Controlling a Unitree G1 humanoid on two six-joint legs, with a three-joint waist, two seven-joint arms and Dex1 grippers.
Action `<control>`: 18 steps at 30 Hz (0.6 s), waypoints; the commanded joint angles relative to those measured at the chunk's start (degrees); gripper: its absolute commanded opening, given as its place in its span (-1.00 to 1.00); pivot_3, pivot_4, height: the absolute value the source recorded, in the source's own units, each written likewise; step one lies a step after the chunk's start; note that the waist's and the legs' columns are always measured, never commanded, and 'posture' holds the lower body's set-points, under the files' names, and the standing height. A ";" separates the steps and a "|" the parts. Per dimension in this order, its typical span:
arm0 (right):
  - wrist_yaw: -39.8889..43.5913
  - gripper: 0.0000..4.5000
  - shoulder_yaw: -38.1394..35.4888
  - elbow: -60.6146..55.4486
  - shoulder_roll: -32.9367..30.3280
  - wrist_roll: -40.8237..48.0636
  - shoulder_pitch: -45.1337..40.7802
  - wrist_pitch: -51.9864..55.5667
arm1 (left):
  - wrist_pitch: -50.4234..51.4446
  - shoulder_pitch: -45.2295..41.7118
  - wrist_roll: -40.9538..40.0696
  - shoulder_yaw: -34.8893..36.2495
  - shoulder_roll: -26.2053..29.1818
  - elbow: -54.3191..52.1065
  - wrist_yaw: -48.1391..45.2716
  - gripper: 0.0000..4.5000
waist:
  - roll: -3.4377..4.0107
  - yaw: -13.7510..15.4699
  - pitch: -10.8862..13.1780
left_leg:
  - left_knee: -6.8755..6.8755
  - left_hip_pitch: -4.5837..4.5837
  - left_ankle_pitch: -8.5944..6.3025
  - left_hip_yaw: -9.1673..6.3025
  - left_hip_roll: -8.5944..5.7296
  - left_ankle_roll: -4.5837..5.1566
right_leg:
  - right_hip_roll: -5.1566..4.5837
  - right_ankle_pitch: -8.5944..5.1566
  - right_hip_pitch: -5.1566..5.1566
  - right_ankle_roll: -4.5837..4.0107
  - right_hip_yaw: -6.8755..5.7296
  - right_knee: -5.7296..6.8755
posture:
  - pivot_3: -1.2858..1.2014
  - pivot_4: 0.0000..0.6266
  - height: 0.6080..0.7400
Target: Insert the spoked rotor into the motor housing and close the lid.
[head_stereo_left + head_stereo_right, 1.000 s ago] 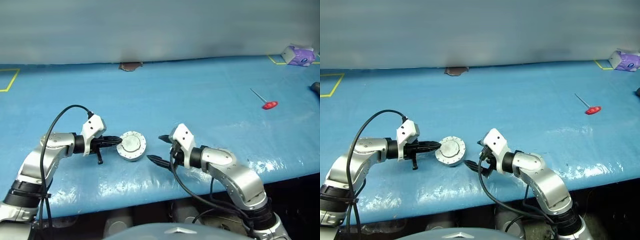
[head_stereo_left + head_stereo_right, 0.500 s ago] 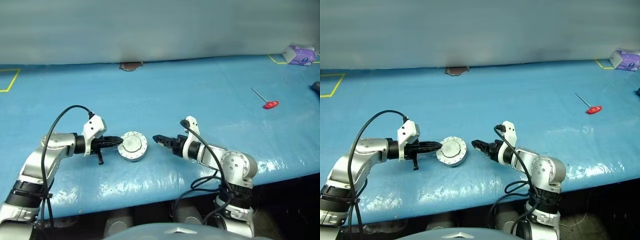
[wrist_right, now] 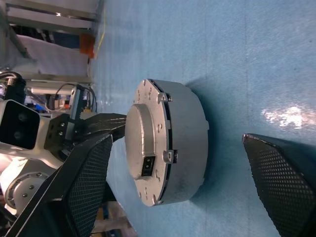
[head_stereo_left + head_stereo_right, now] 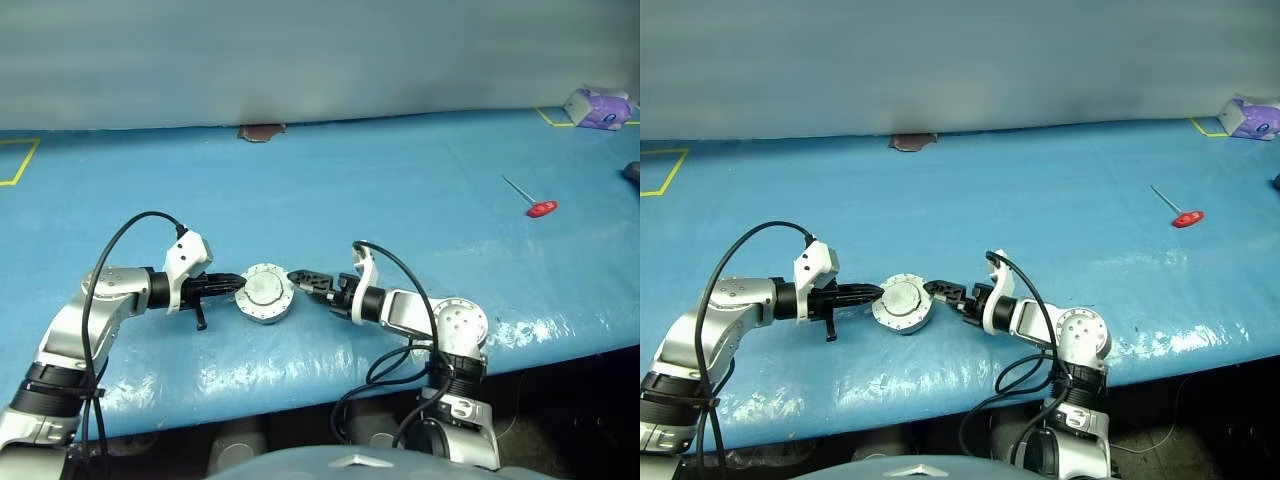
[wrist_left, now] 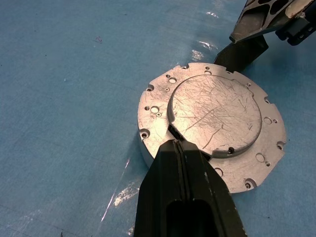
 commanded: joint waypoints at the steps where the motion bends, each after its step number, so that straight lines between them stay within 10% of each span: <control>1: -1.16 0.98 1.23 1.44 14.28 5.05 0.32 -1.68 | 0.83 1.11 0.10 -1.98 -0.53 -0.59 -0.36 -1.00 | 0.02 -0.04 0.01 | 0.00 0.00 0.00 0.00 0.00 0.00 | 0.00 0.00 0.00 0.01 0.00 0.00 | 0.03 -0.52 1.00; 8: -4.43 0.98 5.80 4.13 13.23 10.80 0.93 -4.83 | 0.89 1.48 0.11 -1.83 -0.42 -1.04 -0.26 -1.00 | 0.03 -0.21 0.02 | 0.00 -0.01 0.00 -0.01 0.00 0.00 | 0.00 0.02 0.00 0.03 0.00 0.00 | 0.03 -0.52 1.00; 18: -10.02 -0.30 6.96 2.85 8.22 19.06 5.39 -3.20 | 0.85 1.65 0.51 -1.73 -0.71 -0.89 -0.41 -1.00 | 0.04 -0.39 0.02 | -0.01 -0.07 0.00 -0.06 0.01 0.01 | 0.00 0.02 -0.05 0.04 -0.03 0.00 | 0.03 -0.52 1.00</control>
